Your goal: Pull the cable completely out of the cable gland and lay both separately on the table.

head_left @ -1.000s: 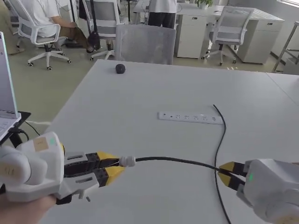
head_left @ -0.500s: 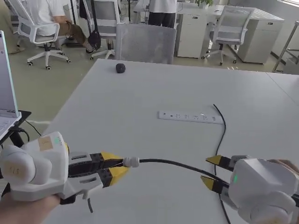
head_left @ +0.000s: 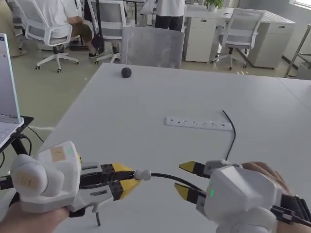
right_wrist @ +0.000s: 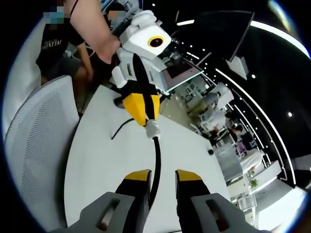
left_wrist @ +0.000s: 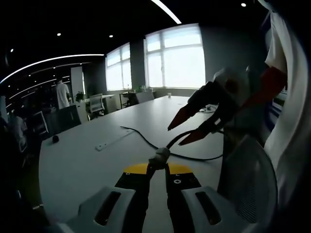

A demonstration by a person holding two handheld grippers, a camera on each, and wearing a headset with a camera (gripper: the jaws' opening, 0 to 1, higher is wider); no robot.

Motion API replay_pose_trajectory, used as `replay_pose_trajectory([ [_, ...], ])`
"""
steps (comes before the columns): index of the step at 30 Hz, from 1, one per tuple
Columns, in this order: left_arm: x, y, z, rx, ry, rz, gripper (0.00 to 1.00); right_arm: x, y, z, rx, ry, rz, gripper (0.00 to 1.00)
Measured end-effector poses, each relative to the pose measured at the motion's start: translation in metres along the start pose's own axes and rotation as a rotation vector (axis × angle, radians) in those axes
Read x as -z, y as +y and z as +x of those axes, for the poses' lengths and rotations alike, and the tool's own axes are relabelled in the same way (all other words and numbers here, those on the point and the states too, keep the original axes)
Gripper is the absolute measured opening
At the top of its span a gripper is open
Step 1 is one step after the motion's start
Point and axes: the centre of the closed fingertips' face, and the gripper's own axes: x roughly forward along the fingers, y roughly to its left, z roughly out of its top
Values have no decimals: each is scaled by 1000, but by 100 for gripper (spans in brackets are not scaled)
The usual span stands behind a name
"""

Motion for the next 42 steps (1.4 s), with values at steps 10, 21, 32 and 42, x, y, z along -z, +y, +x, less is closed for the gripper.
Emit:
replay_pose_trajectory([
  [10, 2, -3, 1, 8, 0, -3, 13, -22, 5, 12, -21, -47, -17, 13],
  [21, 0, -2, 2, 5, -3, 3, 13, -26, 9, 14, -42, -39, -10, 0],
  [32, -1, -1, 3, 5, -1, 18, 13, -26, 8, 13, -38, -34, -9, 0],
  [42, 0, 1, 2, -3, 0, 19, 13, -23, 7, 12, -38, -28, -4, 0],
])
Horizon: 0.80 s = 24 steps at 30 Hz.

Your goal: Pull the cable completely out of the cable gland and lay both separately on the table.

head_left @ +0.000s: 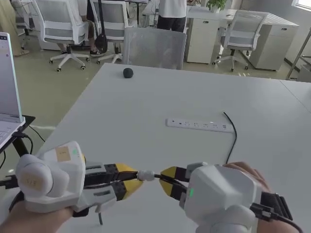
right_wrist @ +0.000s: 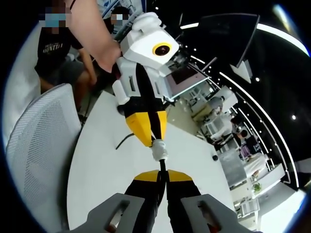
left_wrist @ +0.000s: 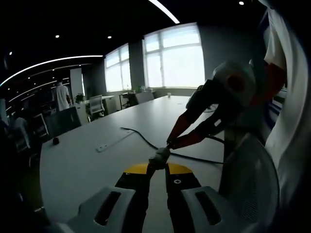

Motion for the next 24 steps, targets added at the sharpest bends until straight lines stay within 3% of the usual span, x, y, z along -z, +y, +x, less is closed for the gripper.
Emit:
replay_pose_trajectory([
  [24, 2, 16, -14, -47, 4, -1, 13, 29, -14, -16, 41, 62, 24, 0],
])
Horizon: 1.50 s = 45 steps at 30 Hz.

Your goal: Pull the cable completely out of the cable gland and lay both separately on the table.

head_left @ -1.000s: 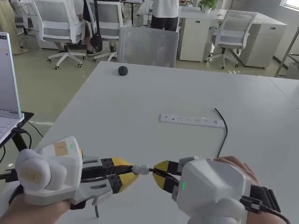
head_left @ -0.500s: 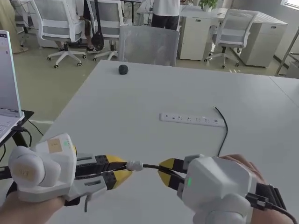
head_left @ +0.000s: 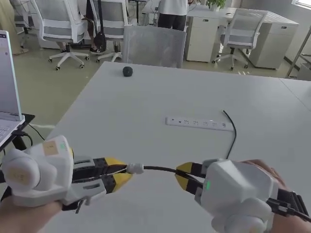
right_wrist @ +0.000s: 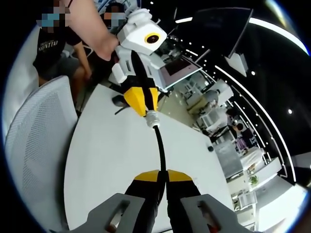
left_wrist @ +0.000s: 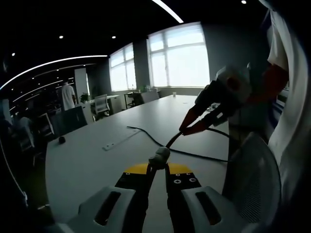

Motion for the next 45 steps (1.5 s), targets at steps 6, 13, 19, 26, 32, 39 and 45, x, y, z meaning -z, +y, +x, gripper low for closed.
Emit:
replay_pose_trajectory([
  [6, 0, 2, -2, -8, 0, 2, 13, 4, -2, -2, 6, 12, -6, 0],
  [13, 0, 9, -9, -28, -3, -4, 13, 25, -9, -8, 23, 63, 6, 0],
  [19, -1, 13, -12, -42, -7, -12, 13, 45, -14, -15, 40, 105, 25, 0],
  [26, -4, 15, -12, -44, -11, -13, 13, 61, -19, -21, 56, 143, 53, 0],
  [32, -6, 14, -10, -41, -16, -15, 13, 69, -19, -20, 63, 164, 49, 0],
  [39, -6, 16, -10, -47, -26, -41, 13, 65, -12, -15, 41, 152, 40, 5],
  [45, -1, 6, -3, -30, -15, -48, 13, 48, -7, -9, 30, 101, 32, 21],
])
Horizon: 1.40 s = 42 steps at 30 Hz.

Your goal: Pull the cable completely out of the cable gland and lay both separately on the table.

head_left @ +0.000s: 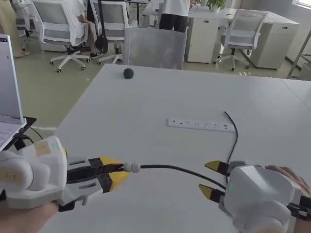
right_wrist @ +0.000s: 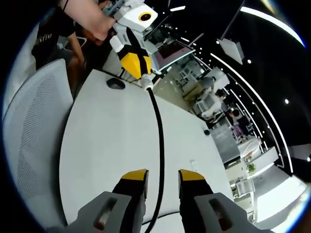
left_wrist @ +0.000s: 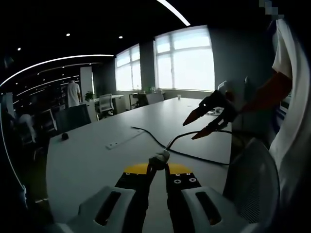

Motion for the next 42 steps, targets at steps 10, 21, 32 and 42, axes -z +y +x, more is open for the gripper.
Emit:
replay_pose_trajectory([
  [10, -4, -4, 7, 17, -5, 8, 13, -52, 9, 6, 0, -118, -89, 16],
  [21, -6, -14, 12, 41, -6, 18, 13, -85, 12, 21, -17, -169, -132, 12],
  [32, -11, -16, 13, 43, -25, 11, 13, -83, 13, 24, -27, -145, -173, 1],
  [42, -12, -13, 10, 43, -28, 15, 13, -86, 14, 24, -39, -148, -171, 0],
])
